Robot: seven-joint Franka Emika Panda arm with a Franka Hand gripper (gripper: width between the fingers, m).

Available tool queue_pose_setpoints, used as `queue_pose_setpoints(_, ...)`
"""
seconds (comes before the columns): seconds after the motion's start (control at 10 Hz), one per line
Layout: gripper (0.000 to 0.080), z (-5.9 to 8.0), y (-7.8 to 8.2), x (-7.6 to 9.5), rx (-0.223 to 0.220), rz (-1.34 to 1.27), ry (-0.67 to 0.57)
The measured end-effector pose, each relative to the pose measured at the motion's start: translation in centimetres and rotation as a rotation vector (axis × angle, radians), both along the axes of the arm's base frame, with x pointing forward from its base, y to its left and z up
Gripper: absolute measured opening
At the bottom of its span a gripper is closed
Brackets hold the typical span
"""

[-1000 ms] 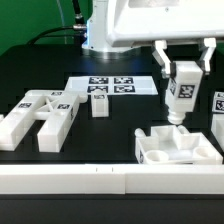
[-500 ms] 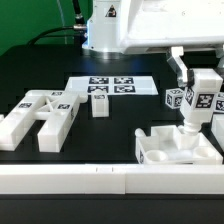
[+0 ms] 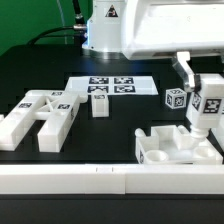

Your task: Assemble chair

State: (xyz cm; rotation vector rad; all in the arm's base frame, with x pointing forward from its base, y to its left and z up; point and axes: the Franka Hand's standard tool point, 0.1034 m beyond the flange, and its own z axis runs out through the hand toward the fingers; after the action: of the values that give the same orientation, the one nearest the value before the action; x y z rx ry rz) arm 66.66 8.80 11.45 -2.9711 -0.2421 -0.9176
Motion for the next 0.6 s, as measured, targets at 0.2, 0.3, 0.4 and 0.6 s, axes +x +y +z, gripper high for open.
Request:
queue_pose_setpoints(0.2, 0.0292, 0.3, -0.1, 0.4, 0.002, 0.002, -0.078)
queue_pose_setpoints(0.3, 0.0292, -0.3, 0.0, 0.1, 0.0, 0.003, -0.055)
queue_pose_setpoints(0.4, 0.0292, -0.3, 0.1, 0.1, 0.0, 0.005, -0.055)
queue_pose_setpoints(0.6, 0.0292, -0.7, 0.3, 0.0, 0.0, 0.007, -0.05)
